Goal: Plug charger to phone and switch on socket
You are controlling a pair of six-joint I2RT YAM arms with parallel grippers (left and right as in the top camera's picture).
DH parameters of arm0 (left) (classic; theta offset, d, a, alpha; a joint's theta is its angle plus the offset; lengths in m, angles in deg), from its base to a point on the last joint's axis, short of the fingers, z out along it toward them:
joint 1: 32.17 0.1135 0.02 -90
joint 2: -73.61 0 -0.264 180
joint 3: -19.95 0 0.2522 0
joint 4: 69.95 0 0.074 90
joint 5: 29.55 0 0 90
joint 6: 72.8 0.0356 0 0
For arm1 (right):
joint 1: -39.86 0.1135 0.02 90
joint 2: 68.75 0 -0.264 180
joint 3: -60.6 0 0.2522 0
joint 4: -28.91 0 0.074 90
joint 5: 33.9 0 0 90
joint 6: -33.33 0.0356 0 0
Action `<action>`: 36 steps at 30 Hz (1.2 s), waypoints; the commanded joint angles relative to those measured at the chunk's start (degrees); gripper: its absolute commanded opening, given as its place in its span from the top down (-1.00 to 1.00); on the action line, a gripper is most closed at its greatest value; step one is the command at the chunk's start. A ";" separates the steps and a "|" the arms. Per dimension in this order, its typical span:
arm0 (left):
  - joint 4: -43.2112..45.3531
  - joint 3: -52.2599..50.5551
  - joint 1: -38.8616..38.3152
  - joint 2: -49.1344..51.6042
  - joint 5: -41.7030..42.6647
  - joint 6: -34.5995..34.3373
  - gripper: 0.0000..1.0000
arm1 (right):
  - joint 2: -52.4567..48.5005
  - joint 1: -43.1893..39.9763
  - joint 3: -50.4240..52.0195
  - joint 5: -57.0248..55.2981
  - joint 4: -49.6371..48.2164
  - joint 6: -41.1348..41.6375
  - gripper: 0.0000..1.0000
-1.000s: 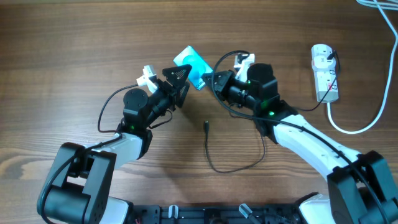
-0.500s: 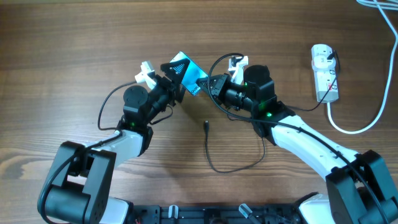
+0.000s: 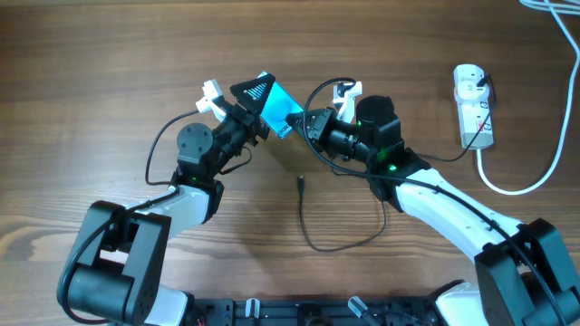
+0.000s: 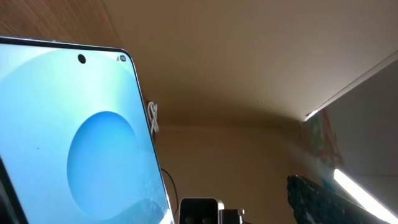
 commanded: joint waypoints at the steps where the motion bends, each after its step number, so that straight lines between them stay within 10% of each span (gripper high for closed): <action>1: 1.51 0.96 -0.44 0.07 1.16 -0.33 -1.00 | -0.63 1.60 0.09 1.38 0.11 -1.42 0.91; 36: 0.13 0.96 -0.37 0.07 5.73 1.51 0.52 | -0.74 -0.81 0.09 -0.09 2.93 -4.44 0.91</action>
